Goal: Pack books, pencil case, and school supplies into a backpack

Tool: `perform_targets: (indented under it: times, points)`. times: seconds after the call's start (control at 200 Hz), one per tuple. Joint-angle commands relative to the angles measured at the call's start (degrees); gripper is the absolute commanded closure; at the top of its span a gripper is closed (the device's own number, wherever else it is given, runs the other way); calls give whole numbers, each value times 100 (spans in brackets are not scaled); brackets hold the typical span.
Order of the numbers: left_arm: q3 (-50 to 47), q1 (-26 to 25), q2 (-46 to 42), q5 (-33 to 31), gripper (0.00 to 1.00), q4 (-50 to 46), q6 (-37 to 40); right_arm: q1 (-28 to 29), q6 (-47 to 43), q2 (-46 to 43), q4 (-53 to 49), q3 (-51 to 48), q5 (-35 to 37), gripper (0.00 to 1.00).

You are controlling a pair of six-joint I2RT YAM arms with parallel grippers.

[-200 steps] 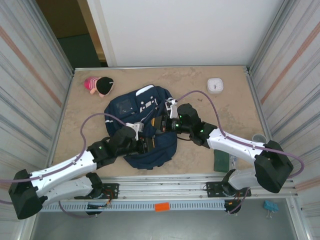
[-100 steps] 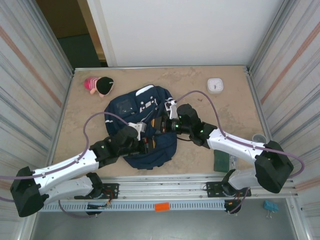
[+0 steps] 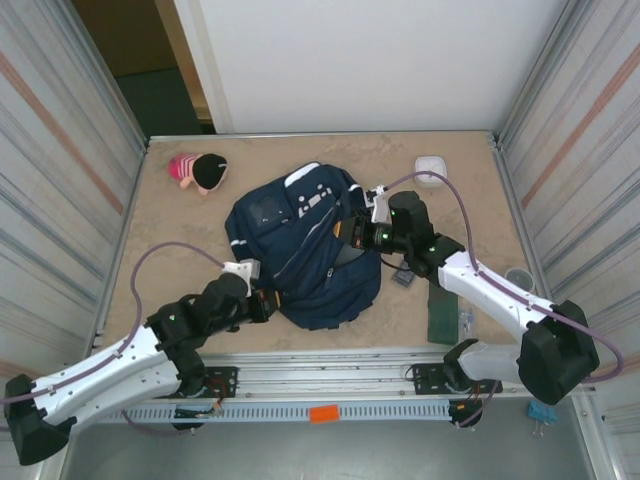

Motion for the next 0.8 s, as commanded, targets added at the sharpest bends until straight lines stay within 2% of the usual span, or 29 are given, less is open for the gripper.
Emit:
perform_targets:
  times: [0.0, 0.065, 0.195, 0.376, 0.481, 0.636, 0.797]
  points:
    - [-81, 20, -37, -126, 100, 559, 296, 100, 82, -246, 818, 113, -207, 100]
    - [-59, 21, 116, 114, 100, 950, 455, 182, 155, -280, 890, 30, -79, 100]
    - [128, 18, 574, 829, 70, 1582, 658, 420, 101, -269, 854, 141, 118, 100]
    - [503, 11, 1090, 1101, 49, 1518, 767, 744, -117, -177, 551, 445, 509, 100]
    - [609, 3, 1339, 1154, 42, 1497, 840, 844, -107, -126, 581, 478, 571, 100]
    - [653, -1, 1616, 1209, 40, 1611, 842, 942, -93, -81, 626, 501, 618, 100]
    - [561, 2, 1701, 907, 35, 2028, 850, 1018, -63, -5, 699, 540, 576, 100]
